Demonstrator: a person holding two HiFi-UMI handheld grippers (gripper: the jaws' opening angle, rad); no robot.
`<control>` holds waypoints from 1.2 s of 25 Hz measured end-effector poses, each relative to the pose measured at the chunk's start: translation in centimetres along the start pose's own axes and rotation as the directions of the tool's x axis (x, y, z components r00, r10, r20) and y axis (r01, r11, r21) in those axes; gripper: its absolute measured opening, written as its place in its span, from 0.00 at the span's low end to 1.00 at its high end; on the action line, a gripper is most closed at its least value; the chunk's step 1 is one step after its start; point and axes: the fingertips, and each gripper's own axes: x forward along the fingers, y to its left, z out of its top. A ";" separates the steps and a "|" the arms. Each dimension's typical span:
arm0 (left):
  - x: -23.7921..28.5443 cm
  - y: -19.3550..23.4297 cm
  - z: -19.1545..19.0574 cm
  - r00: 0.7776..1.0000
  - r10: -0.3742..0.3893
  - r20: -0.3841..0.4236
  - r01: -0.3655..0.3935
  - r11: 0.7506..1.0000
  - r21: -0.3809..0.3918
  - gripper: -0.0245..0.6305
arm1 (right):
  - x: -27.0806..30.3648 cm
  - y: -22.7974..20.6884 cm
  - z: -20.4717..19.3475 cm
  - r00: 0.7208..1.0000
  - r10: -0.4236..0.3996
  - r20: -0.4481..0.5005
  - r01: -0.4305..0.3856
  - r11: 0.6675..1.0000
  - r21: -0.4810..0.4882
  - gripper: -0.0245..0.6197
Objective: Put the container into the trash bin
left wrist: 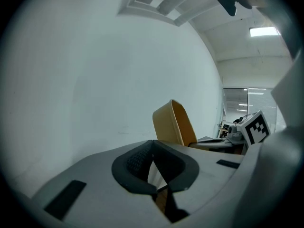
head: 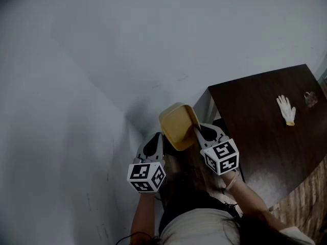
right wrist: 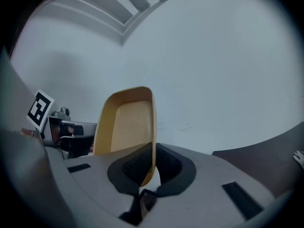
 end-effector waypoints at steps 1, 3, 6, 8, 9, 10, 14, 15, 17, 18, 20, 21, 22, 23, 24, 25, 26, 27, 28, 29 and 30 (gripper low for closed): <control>0.5 0.8 0.0 1.000 -0.002 -0.003 0.002 1.000 -0.005 0.07 | 0.9 0.0 0.1 1.000 -0.004 -0.005 0.004 1.000 -0.001 0.07; 1.4 2.3 -0.1 1.000 -0.006 -0.011 0.006 1.000 -0.015 0.07 | 2.4 -0.1 0.2 1.000 -0.013 -0.018 0.013 1.000 -0.004 0.07; 2.5 4.0 0.0 1.000 -0.007 -0.018 0.007 1.000 -0.021 0.07 | 4.1 -0.2 0.3 0.999 -0.023 -0.032 0.023 1.000 -0.007 0.07; 2.9 4.8 -0.2 1.000 -0.005 -0.016 0.005 1.000 -0.031 0.07 | 4.9 -0.2 0.2 0.999 -0.026 -0.041 0.026 1.000 -0.017 0.07; 3.1 5.1 -0.3 1.000 -0.005 -0.017 0.004 0.999 -0.035 0.07 | 5.2 -0.2 0.0 0.999 -0.027 -0.046 0.026 0.999 -0.022 0.07; 3.4 5.5 -0.6 1.000 -0.005 -0.019 0.004 0.999 -0.038 0.07 | 5.7 -0.2 -0.2 0.998 -0.027 -0.052 0.026 0.999 -0.027 0.07; 5.0 7.3 -1.8 0.999 -0.002 -0.039 0.000 0.999 -0.050 0.07 | 8.1 -0.8 -1.5 0.996 -0.022 -0.083 0.019 0.999 -0.039 0.07; 5.4 7.6 -2.2 0.999 -0.003 -0.043 0.000 0.999 -0.054 0.07 | 8.7 -1.0 -1.8 0.996 -0.022 -0.090 0.018 0.999 -0.046 0.07; 6.2 8.3 -3.0 0.999 -0.004 -0.051 0.001 0.998 -0.057 0.07 | 9.8 -1.2 -2.6 0.995 -0.018 -0.103 0.013 0.998 -0.056 0.07; 6.5 8.6 -3.4 0.998 -0.003 -0.056 0.000 0.998 -0.058 0.07 | 10.2 -1.3 -3.0 0.994 -0.014 -0.111 0.008 0.998 -0.060 0.07; 7.1 9.1 -4.2 0.998 0.001 -0.063 -0.005 0.998 -0.059 0.07 | 11.1 -1.6 -3.9 0.991 -0.005 -0.131 -0.004 0.998 -0.069 0.07; 7.5 9.4 -4.7 0.998 0.003 -0.067 -0.007 0.998 -0.060 0.07 | 11.6 -1.8 -4.4 0.990 -0.001 -0.141 -0.010 0.997 -0.074 0.07; 8.0 9.7 -5.2 0.997 0.004 -0.071 -0.009 0.998 -0.060 0.07 | 12.1 -2.0 -4.9 0.989 0.002 -0.149 -0.013 0.997 -0.077 0.07; 8.4 10.1 -5.7 0.997 0.005 -0.075 -0.009 0.998 -0.060 0.07 | 12.7 -2.3 -5.4 0.988 0.003 -0.156 -0.016 0.997 -0.080 0.07; 8.9 10.5 -6.2 0.997 0.004 -0.080 -0.009 0.998 -0.060 0.07 | 13.3 -2.5 -5.9 0.987 0.004 -0.162 -0.017 0.997 -0.082 0.07; 9.3 10.9 -6.8 0.996 0.003 -0.084 -0.008 0.998 -0.060 0.07 | 13.9 -2.6 -6.4 0.986 0.005 -0.168 -0.020 0.996 -0.083 0.07; 9.7 11.3 -7.3 0.996 0.002 -0.088 -0.007 0.998 -0.060 0.07 | 14.5 -2.8 -6.9 0.985 0.008 -0.175 -0.023 0.996 -0.085 0.07; 10.1 11.6 -7.8 0.996 0.001 -0.093 -0.007 0.998 -0.059 0.07 | 15.1 -2.9 -7.4 0.983 0.012 -0.184 -0.029 0.996 -0.086 0.07; 10.5 11.9 -8.2 0.995 0.002 -0.098 -0.007 0.998 -0.060 0.07 | 15.7 -3.1 -7.9 0.981 0.018 -0.194 -0.035 0.996 -0.087 0.07; 10.9 12.3 -8.7 0.995 0.003 -0.104 -0.009 0.998 -0.062 0.07 | 16.3 -3.3 -8.4 0.979 0.024 -0.204 -0.042 0.995 -0.088 0.07; 11.3 12.7 -9.1 0.994 0.006 -0.109 -0.013 0.998 -0.067 0.07 | 16.9 -3.4 -8.9 0.976 0.030 -0.214 -0.050 0.995 -0.089 0.07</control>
